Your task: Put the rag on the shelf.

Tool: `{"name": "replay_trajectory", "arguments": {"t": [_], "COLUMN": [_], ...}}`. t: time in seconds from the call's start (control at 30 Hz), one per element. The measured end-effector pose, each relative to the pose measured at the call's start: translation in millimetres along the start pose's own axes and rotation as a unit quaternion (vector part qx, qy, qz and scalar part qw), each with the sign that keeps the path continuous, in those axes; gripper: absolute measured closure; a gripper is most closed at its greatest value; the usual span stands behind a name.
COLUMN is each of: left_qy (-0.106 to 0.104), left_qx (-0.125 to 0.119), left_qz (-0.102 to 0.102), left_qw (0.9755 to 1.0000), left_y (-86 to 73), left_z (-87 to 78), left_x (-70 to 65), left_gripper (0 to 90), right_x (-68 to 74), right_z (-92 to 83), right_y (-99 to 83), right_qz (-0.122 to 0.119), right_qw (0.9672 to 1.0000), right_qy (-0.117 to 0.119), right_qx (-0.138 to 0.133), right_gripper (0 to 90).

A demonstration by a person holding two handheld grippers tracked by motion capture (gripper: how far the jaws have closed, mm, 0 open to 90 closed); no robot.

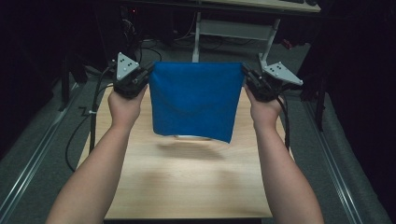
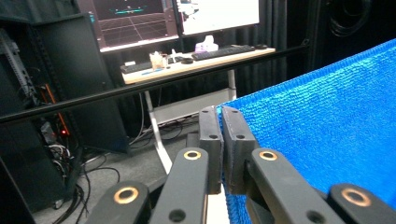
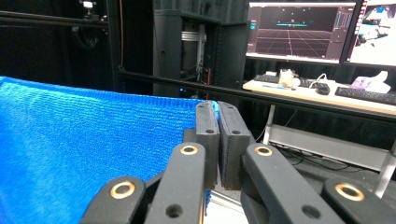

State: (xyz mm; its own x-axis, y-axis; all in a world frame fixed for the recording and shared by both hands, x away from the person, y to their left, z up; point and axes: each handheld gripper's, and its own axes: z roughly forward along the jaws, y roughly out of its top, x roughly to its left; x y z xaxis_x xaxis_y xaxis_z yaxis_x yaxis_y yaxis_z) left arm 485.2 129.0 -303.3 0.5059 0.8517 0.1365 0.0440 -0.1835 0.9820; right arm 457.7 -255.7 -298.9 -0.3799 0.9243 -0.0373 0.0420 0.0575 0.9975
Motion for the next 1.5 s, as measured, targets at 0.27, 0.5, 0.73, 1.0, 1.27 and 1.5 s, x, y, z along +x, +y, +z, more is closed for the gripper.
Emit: {"name": "replay_trajectory", "arguments": {"t": [0.27,0.5,0.73,1.0,1.27,1.5], "left_qy": [0.019,0.029,0.010,-0.011,-0.036,-0.052], "left_qx": [0.017,0.045,0.101,0.157,0.175,0.197], "left_qz": [0.001,-0.005,-0.043,-0.049,-0.069,-0.085], "left_qw": [0.9997,0.9986,0.9939,0.9863,0.9814,0.9753], "left_y": [1.3,-9.5,-31.1,-70.0,-98.9,-126.7], "left_z": [26.2,49.0,73.1,88.4,83.8,76.7], "left_x": [10.8,16.6,28.4,21.0,14.9,6.9], "left_gripper": [88.0,87.8,87.3,87.3,87.4,87.5], "right_x": [-9.8,-15.9,-24.7,-30.5,-31.8,-23.7], "right_z": [30.8,53.7,75.1,84.4,75.5,68.4], "right_y": [7.6,2.7,-16.1,-51.5,-93.7,-121.4], "right_qz": [-0.012,-0.018,-0.008,0.001,0.043,0.051], "right_qw": [0.9998,0.9986,0.9959,0.9910,0.9874,0.9833], "right_qy": [-0.005,-0.012,-0.002,0.003,0.019,0.031], "right_qx": [0.017,0.048,0.090,0.133,0.151,0.172], "right_gripper": [88.9,89.0,88.9,88.9,88.9,88.8]}}
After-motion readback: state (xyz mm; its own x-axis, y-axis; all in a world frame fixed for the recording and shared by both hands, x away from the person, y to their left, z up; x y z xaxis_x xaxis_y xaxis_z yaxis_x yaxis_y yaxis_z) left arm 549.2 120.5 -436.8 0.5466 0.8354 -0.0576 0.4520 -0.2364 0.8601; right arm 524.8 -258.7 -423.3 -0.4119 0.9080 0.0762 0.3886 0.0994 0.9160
